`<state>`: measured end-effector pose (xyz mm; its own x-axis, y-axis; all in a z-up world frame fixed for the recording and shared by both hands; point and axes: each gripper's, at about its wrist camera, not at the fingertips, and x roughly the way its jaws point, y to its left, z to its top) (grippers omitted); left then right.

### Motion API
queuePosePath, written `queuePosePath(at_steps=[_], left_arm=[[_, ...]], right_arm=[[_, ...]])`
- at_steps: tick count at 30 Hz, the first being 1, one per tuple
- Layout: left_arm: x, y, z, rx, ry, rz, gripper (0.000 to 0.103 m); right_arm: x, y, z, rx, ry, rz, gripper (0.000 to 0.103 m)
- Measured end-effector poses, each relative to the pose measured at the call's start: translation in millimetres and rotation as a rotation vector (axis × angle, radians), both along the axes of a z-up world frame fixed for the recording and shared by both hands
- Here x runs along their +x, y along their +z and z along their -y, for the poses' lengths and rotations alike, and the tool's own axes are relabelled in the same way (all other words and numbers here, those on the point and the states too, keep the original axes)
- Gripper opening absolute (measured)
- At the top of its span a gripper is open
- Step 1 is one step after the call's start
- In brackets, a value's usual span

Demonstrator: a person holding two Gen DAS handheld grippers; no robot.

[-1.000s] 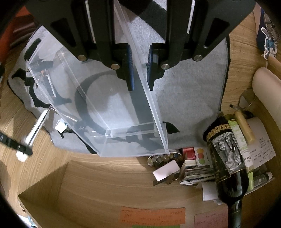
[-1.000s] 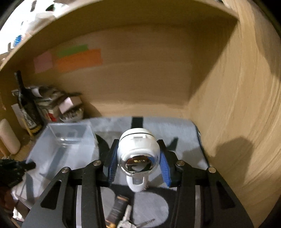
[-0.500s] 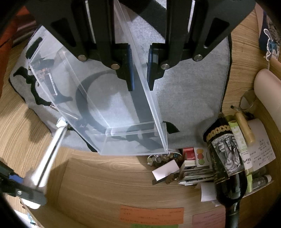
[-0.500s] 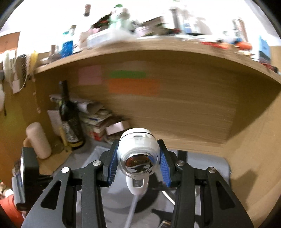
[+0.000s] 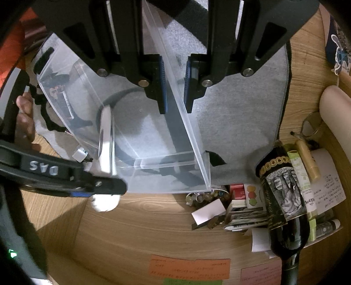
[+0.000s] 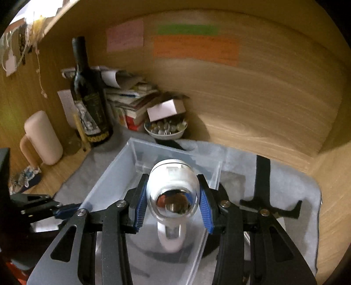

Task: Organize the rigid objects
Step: 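Carry the white massager into the clear box and open the right gripper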

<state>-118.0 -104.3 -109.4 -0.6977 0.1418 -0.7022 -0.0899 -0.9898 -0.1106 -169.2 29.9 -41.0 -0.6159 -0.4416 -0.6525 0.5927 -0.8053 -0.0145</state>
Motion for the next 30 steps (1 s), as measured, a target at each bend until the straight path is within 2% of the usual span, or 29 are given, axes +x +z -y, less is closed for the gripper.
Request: queuePosePath(at_steps=[13,15,16,18,22,24,30], left_arm=[[0,-1,-1,0.009,0.001,-0.001,0.015],[0,-1,-1,0.009,0.0,-0.001,0.015],[0,-1,-1,0.005,0.001,-0.002,0.015],[0,-2,0,0.005,0.0,-0.002,0.015],[0,-2,0,-0.002,0.005,0.001,0.015],[0,-2,-1,-0.009,0.008,0.001,0.015],[-1,-1,-3,-0.021,0.021,0.01,0.015]], right_arm=[[-25,-33,22,0.126,0.062,0.14,0.039],[-24,-31,22,0.121,0.06,0.128,0.04],[-22,-28,21,0.12,0.055,0.107,0.043],[-18,-24,18,0.117,0.046,0.071,0.057],[-6,-12,10,0.118,0.029,-0.009,0.07],[1,-5,5,0.113,0.015,-0.045,0.083],[23,10,-14,0.087,-0.015,-0.111,0.088]])
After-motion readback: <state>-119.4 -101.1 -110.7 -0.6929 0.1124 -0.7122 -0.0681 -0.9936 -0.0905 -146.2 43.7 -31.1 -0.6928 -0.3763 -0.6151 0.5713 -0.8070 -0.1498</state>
